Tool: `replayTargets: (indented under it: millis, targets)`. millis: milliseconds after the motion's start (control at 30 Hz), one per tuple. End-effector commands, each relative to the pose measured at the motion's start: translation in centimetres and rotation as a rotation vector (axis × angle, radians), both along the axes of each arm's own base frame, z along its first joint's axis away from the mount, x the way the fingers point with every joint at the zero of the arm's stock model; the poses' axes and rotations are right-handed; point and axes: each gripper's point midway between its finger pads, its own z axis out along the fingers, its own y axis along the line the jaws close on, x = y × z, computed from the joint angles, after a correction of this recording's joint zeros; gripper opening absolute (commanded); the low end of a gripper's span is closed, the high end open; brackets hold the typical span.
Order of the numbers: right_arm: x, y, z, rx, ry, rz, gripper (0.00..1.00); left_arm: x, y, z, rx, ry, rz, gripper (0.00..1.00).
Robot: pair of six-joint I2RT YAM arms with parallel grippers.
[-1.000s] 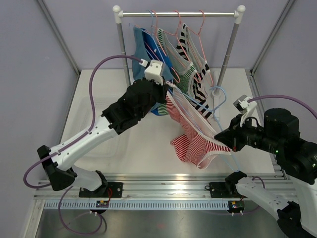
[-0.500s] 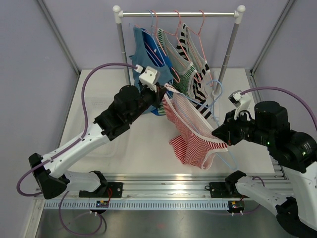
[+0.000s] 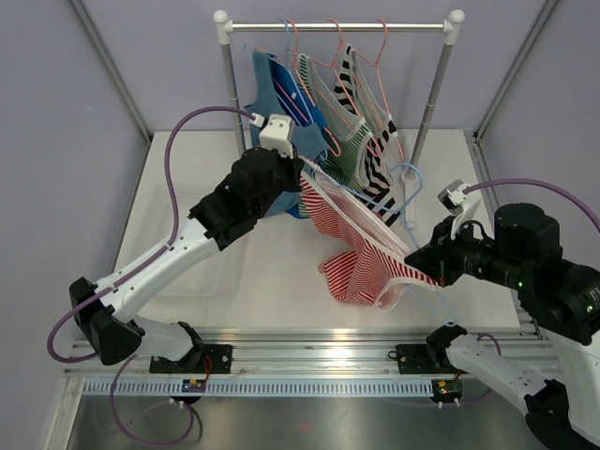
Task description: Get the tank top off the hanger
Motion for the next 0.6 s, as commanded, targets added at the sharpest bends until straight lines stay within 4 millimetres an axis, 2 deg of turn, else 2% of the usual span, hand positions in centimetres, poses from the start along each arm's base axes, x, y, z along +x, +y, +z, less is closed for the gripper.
replayTargets:
  millis: [0, 100, 133, 167, 200, 233, 267, 300, 333, 367, 400, 433, 467, 500, 533, 567]
  targets:
    - [-2.2, -0.6, -0.9, -0.021, 0.012, 0.058, 0.0, 1.7, 3.1, 3.3, -0.085, -0.054, 0.153, 0.0]
    - [-2.3, -1.2, 0.3, 0.001, -0.06, 0.04, 0.0, 1.7, 2.7, 2.8, -0.083, -0.037, 0.126, 0.0]
    - [-2.2, -1.1, 1.7, 0.04, -0.132, 0.04, 0.0, 1.5, 2.5, 2.1, -0.081, -0.025, 0.113, 0.0]
    - [-2.0, -0.9, 1.8, 0.068, -0.146, 0.031, 0.0, 1.4, 2.2, 1.7, -0.084, -0.017, 0.094, 0.0]
    - [-1.4, -0.3, 3.5, 0.125, -0.222, 0.034, 0.0, 0.7, 1.7, 2.1, -0.122, -0.019, 0.047, 0.0]
    - [-1.8, -0.4, 4.3, 0.169, -0.274, 0.033, 0.0, 0.4, 1.3, 0.7, -0.123, 0.008, 0.023, 0.0]
    - [-1.3, -0.1, 3.6, 0.176, -0.282, 0.034, 0.0, 0.1, 1.0, 0.5, -0.144, 0.02, -0.005, 0.0]
    - [-0.9, 0.1, 5.2, 0.222, -0.361, 0.035, 0.0, -0.5, 0.4, 0.2, -0.173, 0.045, -0.052, 0.0]
    - [-1.1, -0.1, 5.9, 0.256, -0.403, 0.024, 0.0, -0.9, 0.1, -0.3, -0.179, 0.061, -0.074, 0.0]
    - [-0.4, 0.3, 5.4, 0.275, -0.399, 0.011, 0.0, -1.4, -0.2, -0.9, -0.181, 0.08, -0.099, 0.0]
    - [0.1, 0.7, 7.4, 0.339, -0.477, 0.011, 0.0, -2.3, -1.0, -1.1, -0.197, 0.101, -0.164, 0.0]
    - [0.0, 1.1, 8.3, 0.391, -0.503, 0.023, 0.0, -3.1, -1.2, -0.9, -0.212, 0.103, -0.197, 0.0]
    - [0.9, 1.7, 7.6, 0.412, -0.502, 0.02, 0.0, -3.7, -1.3, -2.5, -0.21, 0.129, -0.22, 0.0]
    - [1.1, 1.9, 10.4, 0.491, -0.615, 0.028, 0.0, -4.6, -1.6, -2.7, -0.227, 0.138, -0.256, 0.0]
    - [1.5, 1.9, 11.2, 0.531, -0.653, 0.015, 0.0, -5.8, -1.4, -2.7, -0.239, 0.138, -0.296, 0.0]
    - [2.6, 2.3, 10.7, 0.55, -0.666, -0.005, 0.0, -7.0, -1.8, -4.2, -0.237, 0.161, -0.348, 0.0]
